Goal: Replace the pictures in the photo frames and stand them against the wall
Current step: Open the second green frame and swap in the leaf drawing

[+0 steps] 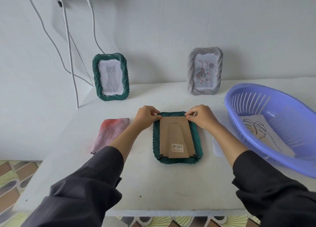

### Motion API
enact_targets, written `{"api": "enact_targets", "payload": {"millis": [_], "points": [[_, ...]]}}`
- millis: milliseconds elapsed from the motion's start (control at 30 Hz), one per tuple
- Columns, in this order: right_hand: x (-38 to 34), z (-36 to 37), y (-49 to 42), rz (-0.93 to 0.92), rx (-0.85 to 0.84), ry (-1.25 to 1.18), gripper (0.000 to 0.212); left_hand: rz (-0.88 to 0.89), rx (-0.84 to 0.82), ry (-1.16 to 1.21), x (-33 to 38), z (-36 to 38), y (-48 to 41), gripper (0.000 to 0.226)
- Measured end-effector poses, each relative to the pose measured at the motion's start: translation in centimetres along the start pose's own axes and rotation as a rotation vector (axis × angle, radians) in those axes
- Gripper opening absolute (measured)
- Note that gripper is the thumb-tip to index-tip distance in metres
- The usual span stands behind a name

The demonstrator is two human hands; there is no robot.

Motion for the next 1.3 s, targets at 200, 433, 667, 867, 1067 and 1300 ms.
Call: {"api": "enact_targets", "payload": {"millis": [200,433,667,867,1067,1300], "points": [[0.1,-0.2,-0.8,0.021,0.010,0.008,0.011,-0.017,0.016,0.052,0.2,0.3,-0.5,0.022],[-0.6,-0.2,-0.9,0.045,0.057,0.064,0.013,-0.108,0.070,0.098,0.4,0.7,-0.6,0.015],[-0.3,0.2,-0.7,0.071,0.072,0.068,0.015,-0.208,0.096,0.149,0.6,1.1,-0.3,0.006],[0.5,0.3,0.7,0.069,-0.026,-0.062,0.028,-0.176,0.085,0.215,0.1,1.7,0.9,0.027],[0.9,0.0,4.5,0.066,0.016,-0.125,0.032,-0.101,0.150,0.276,-0.2,1.5,4.0,0.033],[0.5,0.1,10.3,0.016,-0.061,-0.135,0.008,-0.007,0.014,0.172,-0.4,2.0,8.2,0.008]]}}
Point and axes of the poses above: each hand's wrist, its own y-axis away from the middle knuckle, its own z-axis out of the palm, x = y × z, the point moved 7 cm from there along -y, towards the middle knuckle, and after that the axes turned 1 degree about x, right-handed, at the moved point
